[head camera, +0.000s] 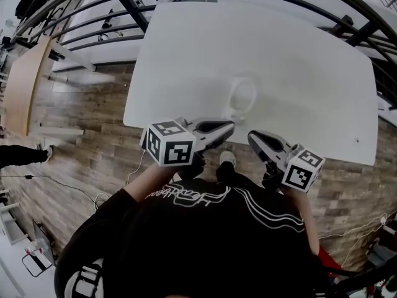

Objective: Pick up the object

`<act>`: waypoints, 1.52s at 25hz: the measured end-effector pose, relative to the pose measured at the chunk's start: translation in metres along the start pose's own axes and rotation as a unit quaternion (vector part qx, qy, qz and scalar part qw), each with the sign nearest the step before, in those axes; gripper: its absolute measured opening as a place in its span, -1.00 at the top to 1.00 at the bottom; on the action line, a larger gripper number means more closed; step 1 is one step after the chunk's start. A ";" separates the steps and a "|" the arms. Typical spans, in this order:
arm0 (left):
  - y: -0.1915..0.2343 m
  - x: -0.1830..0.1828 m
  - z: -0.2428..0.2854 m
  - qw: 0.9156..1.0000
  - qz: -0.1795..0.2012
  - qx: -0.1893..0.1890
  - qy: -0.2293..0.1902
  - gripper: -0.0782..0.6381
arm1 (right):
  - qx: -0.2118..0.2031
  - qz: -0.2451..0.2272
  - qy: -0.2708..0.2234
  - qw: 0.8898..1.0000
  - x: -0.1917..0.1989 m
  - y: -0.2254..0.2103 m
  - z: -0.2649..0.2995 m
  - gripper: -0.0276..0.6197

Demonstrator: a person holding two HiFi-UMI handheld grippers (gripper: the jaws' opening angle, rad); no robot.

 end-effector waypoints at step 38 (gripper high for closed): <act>0.050 -0.028 0.009 0.998 -0.034 -0.044 -0.016 0.76 | 0.109 0.018 0.089 0.990 -0.030 -0.120 0.051 0.39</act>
Point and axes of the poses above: the fingertips, and each gripper's own axes: z forward along the fingers, y to its left, x out of its underside, the point moved 6 cm from there along -z, backward along the fingers
